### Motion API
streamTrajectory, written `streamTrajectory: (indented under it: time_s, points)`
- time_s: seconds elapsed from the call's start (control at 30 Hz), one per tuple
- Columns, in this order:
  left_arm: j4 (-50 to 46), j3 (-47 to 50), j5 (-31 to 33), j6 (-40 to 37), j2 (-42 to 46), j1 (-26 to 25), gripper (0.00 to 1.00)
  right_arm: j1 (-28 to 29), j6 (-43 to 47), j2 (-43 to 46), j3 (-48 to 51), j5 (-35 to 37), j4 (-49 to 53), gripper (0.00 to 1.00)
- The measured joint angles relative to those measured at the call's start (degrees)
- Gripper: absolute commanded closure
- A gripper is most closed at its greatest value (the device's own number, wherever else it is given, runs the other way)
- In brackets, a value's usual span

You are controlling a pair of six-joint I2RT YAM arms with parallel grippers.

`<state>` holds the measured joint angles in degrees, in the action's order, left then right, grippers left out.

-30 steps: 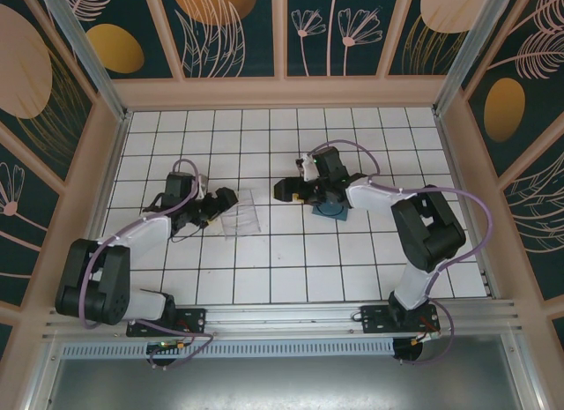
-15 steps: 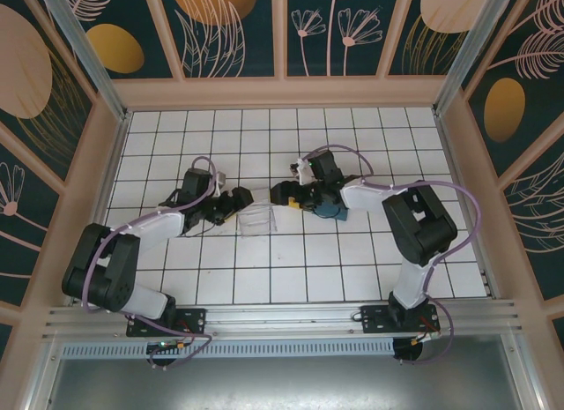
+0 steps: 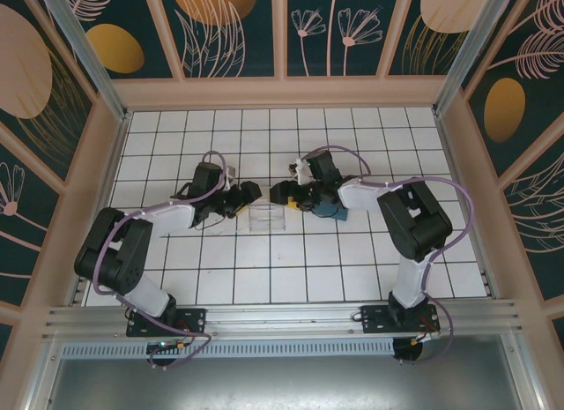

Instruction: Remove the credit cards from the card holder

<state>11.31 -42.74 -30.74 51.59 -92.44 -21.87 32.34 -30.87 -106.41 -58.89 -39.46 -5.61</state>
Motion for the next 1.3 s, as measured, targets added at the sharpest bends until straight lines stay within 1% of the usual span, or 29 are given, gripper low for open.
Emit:
streamTrajectory:
  time_s: [0.37,0.73,0.97,1.3]
  points:
    - [2.64,-9.94,-0.55,0.2,-10.12,-1.64,0.28,-4.9,-0.57,0.0,-0.79,1.55,0.74,0.19]
    - [2.82,-11.43,-1.7,0.17,-11.69,-2.75,0.28,-7.06,1.05,-1.09,-4.09,2.4,3.06,0.19]
    - [1.05,-16.41,-0.68,-0.37,-14.78,-2.73,0.28,-8.04,2.08,-3.32,-7.3,3.45,3.74,0.19]
    - [-3.28,-23.52,0.98,-3.8,-18.18,-2.64,0.26,-8.41,3.34,-4.26,-9.4,4.79,6.01,0.19]
